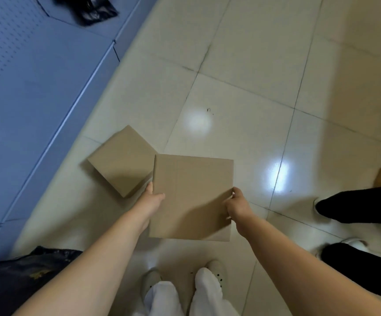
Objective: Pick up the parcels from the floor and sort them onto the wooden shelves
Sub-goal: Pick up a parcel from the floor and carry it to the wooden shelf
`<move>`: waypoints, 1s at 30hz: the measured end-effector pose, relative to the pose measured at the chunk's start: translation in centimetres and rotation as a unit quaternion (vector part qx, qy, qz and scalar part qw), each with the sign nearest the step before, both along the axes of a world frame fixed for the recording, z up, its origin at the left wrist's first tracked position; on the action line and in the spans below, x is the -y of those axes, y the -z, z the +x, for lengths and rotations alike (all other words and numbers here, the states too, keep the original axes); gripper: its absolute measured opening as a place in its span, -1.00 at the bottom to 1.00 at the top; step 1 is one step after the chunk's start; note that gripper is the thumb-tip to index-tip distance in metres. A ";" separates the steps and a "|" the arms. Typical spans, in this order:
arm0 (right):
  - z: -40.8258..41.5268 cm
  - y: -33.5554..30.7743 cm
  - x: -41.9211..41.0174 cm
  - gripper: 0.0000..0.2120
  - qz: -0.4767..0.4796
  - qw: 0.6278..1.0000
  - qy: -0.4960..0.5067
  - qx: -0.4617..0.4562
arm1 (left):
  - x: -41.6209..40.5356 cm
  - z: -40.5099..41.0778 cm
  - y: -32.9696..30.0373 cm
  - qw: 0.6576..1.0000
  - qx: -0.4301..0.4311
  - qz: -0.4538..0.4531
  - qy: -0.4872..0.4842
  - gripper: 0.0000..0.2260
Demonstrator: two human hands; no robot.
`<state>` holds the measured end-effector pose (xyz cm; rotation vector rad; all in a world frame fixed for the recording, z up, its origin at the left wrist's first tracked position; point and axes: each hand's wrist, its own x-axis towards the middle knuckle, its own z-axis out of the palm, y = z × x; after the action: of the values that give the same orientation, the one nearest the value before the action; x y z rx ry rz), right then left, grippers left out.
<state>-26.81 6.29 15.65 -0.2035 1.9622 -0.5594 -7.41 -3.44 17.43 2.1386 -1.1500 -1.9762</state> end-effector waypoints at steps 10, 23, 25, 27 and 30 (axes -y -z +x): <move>-4.0 -26.7 1.2 -0.48 -0.090 0.994 0.061 0.005 | 3.6 -4.0 -26.1 0.994 -0.076 -0.079 0.013 -0.49; -7.2 -54.4 -1.0 -0.52 -0.246 0.964 0.103 -0.023 | 2.1 -6.2 -54.2 0.965 -0.137 -0.216 0.056 -0.58; -7.4 -57.4 -1.3 -0.55 -0.275 0.956 0.101 -0.025 | 2.1 -6.4 -57.1 0.963 -0.136 -0.225 0.061 -0.56; -7.7 -60.3 -1.6 -0.61 -0.304 0.947 0.098 -0.026 | 2.0 -6.5 -59.8 0.957 -0.139 -0.247 0.067 -0.56; -8.1 -63.6 -2.0 -0.64 -0.340 0.935 0.095 -0.033 | 1.6 -6.8 -63.1 0.947 -0.153 -0.276 0.063 -0.57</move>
<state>-34.92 8.33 79.25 -0.4677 1.7927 -1.3687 -14.24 -5.02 80.52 1.4610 -1.5694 -1.6718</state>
